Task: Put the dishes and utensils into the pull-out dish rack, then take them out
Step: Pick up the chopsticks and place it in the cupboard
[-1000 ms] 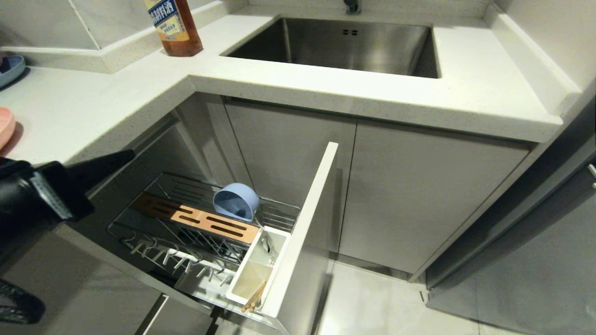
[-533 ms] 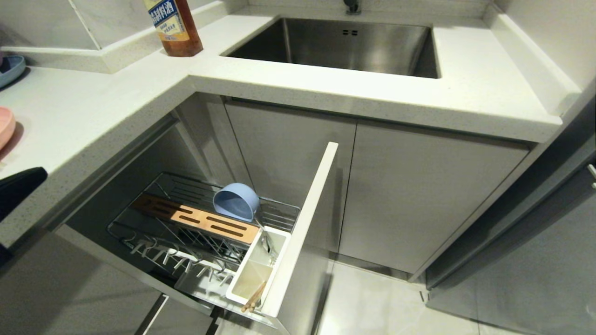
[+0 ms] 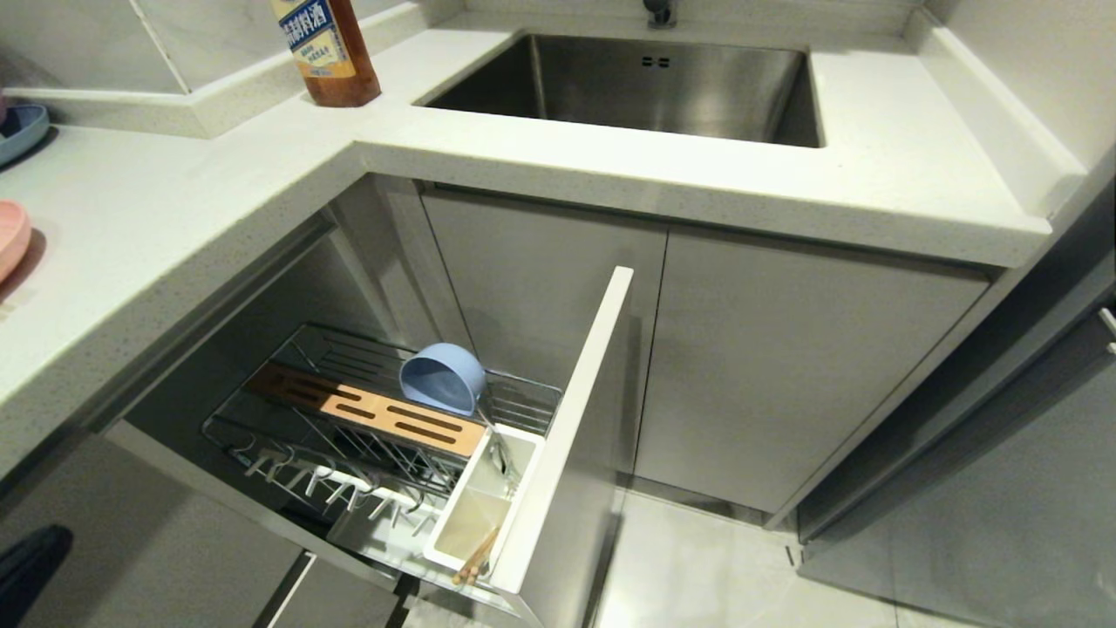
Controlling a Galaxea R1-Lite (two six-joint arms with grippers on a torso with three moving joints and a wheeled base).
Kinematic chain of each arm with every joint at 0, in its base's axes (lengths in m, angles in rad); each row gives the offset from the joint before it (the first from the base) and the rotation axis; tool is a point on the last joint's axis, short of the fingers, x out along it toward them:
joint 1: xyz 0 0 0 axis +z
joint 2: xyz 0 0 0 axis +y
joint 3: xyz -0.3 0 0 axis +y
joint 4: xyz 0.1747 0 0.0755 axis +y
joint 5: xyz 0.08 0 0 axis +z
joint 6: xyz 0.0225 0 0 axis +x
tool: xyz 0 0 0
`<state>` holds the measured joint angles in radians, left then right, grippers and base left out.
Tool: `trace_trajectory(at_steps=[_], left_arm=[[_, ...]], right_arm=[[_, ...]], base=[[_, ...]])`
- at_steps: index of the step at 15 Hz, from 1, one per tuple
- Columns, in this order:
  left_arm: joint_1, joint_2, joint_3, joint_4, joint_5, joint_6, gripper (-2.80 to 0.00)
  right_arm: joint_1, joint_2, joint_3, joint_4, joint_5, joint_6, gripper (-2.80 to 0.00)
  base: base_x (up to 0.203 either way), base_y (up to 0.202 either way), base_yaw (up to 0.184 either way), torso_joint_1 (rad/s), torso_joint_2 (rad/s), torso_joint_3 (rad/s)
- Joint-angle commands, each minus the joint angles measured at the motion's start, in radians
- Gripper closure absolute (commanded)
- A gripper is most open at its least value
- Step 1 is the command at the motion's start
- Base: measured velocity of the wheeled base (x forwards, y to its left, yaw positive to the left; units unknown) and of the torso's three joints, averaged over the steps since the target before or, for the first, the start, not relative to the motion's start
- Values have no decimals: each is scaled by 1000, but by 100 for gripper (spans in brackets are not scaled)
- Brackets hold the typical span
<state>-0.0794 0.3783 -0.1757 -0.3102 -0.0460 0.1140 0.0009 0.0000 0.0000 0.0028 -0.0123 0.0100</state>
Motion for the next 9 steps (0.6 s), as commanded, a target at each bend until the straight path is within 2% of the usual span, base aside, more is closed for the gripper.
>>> trace_trajectory(at_steps=[1,2,4,7,9], left_arm=[[25,-101,99,-8,-3,0,0],[40,-136,150,-20,-7,0,0],[68,-207,174,-2,-25,-5,0],[83,-293,176,98,-28,1,0],[84,-338,176,186,0,3,0]], right_arm=[[0,0,2,0,0,0,0],[0,0,2,0,0,0,0],[-1,0,2,0,0,-1,0],[0,0,2,0,0,0,0],[0,0,2,0,0,1,0]], base=[[0,0,0,0,0,0],[0,0,0,0,0,0],[0,0,0,0,0,0],[0,0,0,0,0,0],[0,0,0,0,0,0]])
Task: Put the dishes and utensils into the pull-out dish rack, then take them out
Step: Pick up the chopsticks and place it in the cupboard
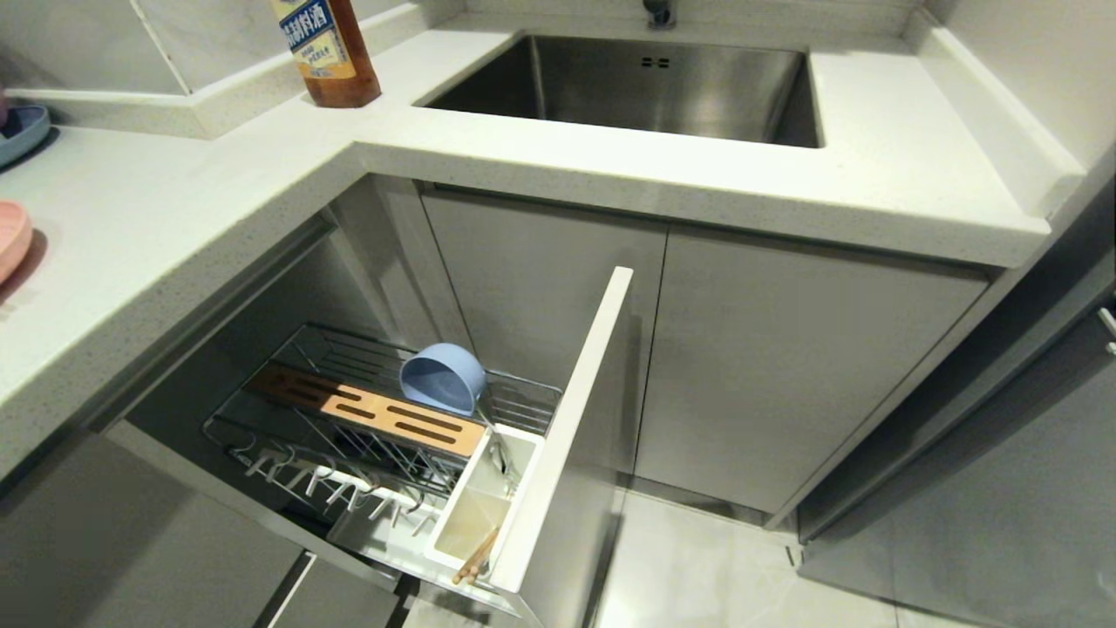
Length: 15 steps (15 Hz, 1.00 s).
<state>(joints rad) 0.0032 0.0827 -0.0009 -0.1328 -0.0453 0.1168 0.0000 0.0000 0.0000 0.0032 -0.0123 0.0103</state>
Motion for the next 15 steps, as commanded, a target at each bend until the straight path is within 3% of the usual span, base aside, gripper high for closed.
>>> trace_trajectory(at_steps=[1,3,15], left_arm=[[1,-60,1,52,7,1,0],[1,-83,2,142,15,-11,0],[1,-83,1,142,15,-37,0]], right_arm=[[0,0,2,0,0,-1,0],[2,0,2,0,0,0,0],[1,0,2,0,0,-1,0]], base=[[0,0,0,0,0,0],[0,0,0,0,0,0],[0,0,0,0,0,0]])
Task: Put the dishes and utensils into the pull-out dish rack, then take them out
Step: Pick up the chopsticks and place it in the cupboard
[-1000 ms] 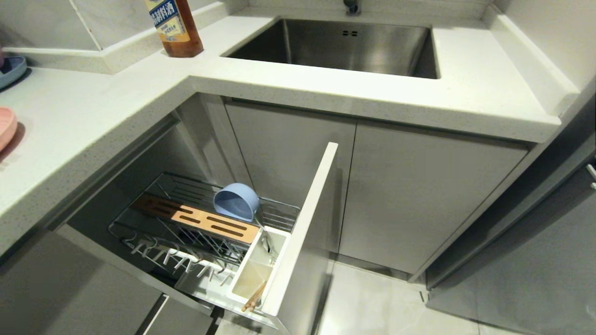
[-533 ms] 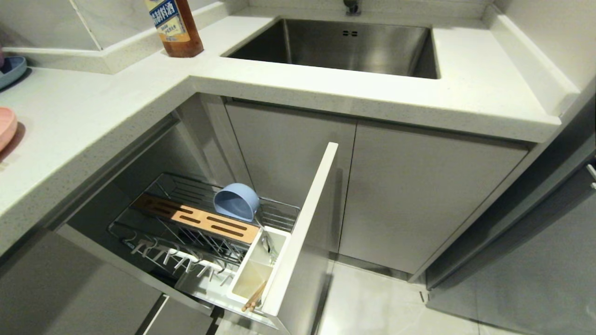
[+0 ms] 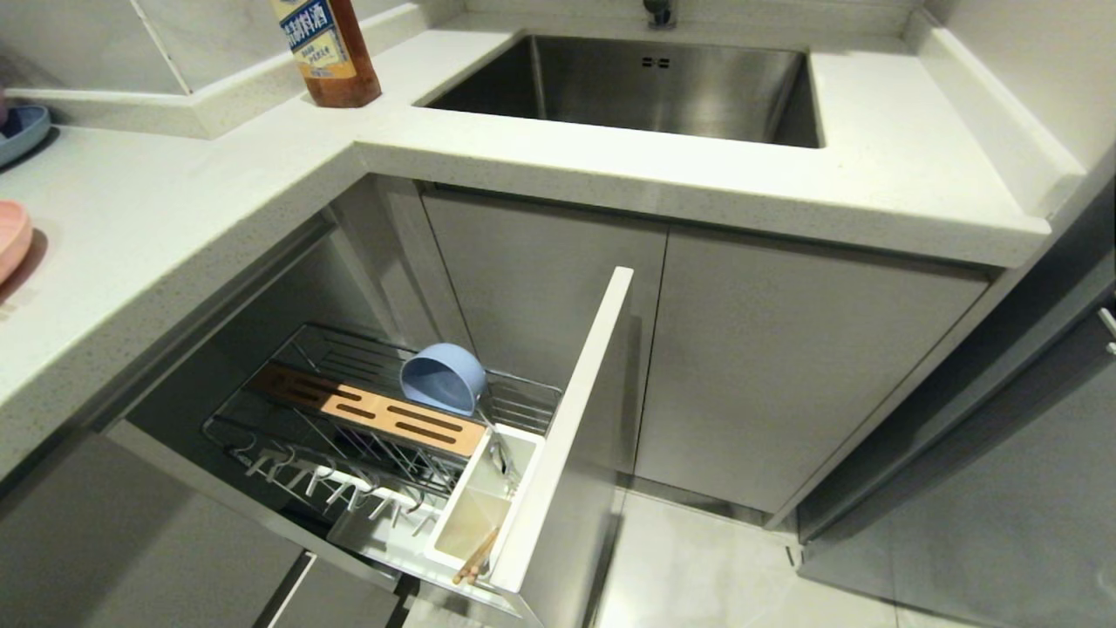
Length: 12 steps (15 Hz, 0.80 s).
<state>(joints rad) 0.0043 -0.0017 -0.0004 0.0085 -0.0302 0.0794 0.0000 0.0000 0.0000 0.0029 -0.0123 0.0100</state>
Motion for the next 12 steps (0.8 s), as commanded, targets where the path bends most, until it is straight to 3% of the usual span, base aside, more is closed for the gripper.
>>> trace_trajectory(at_steps=[1,9,12], left_arm=[[0,2,0,1,0,2,0],[0,2,0,-2,0,0,0],[0,2,-87,-12,-14,6,0]], right_arm=[[0,0,2,0,0,0,0],[1,0,2,0,0,0,0],[1,0,2,0,0,0,0]], base=[[0,0,0,0,0,0],[0,0,0,0,0,0],[0,0,0,0,0,0]])
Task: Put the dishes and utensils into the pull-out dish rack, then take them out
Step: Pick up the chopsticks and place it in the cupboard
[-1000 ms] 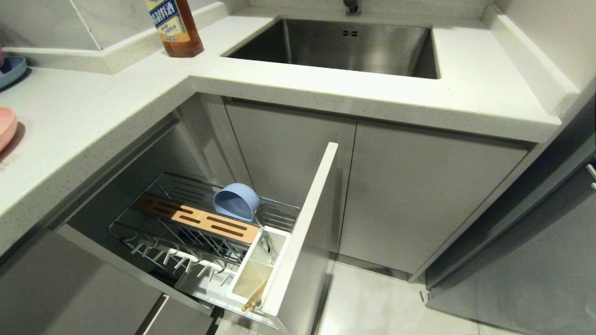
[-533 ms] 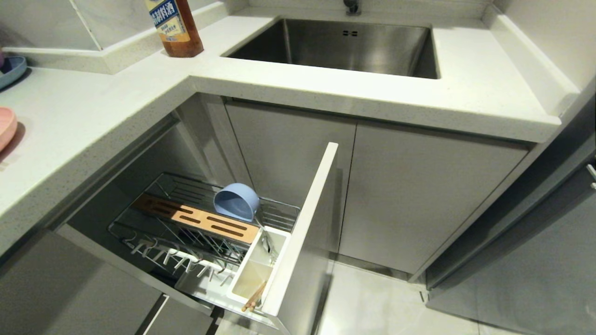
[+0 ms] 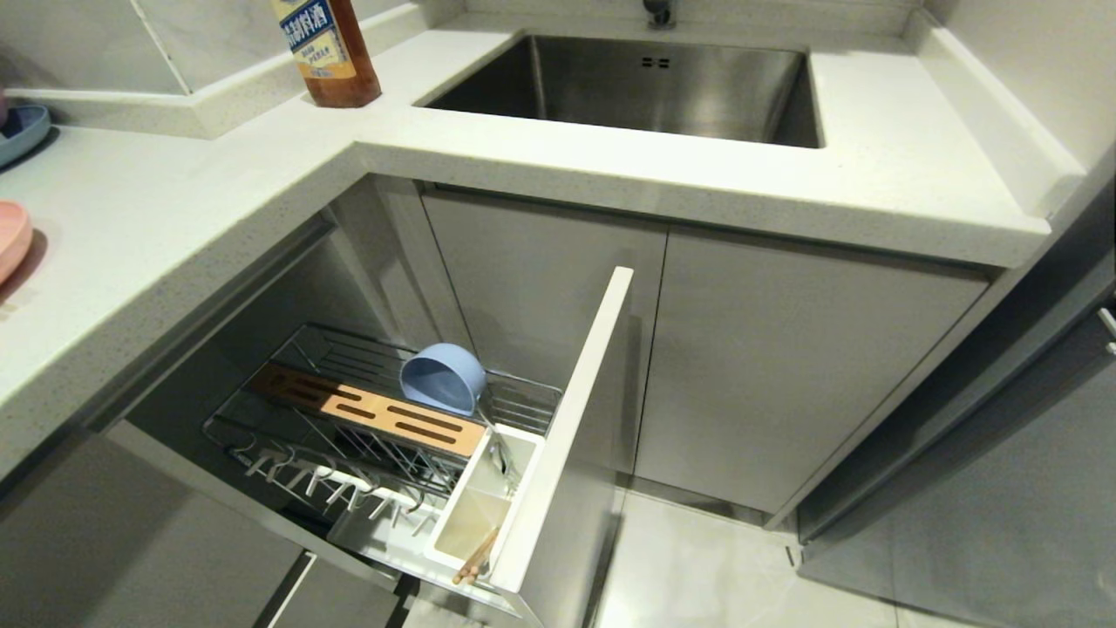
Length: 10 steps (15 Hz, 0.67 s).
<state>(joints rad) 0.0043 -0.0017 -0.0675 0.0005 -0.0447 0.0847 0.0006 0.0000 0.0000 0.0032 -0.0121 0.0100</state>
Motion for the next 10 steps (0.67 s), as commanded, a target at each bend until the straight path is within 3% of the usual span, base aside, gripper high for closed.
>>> trace_trajectory(at_steps=[1,5,10], left_arm=[[0,3,-70,3,-3,2,0],[2,101,-378,110,16,46,0],[19,461,-701,182,58,133,0]], right_arm=[[-1,0,2,0,0,1,0],[-1,0,2,0,0,1,0],[1,0,2,0,0,0,0]], base=[[0,0,0,0,0,0],[0,0,0,0,0,0],[0,0,0,0,0,0]])
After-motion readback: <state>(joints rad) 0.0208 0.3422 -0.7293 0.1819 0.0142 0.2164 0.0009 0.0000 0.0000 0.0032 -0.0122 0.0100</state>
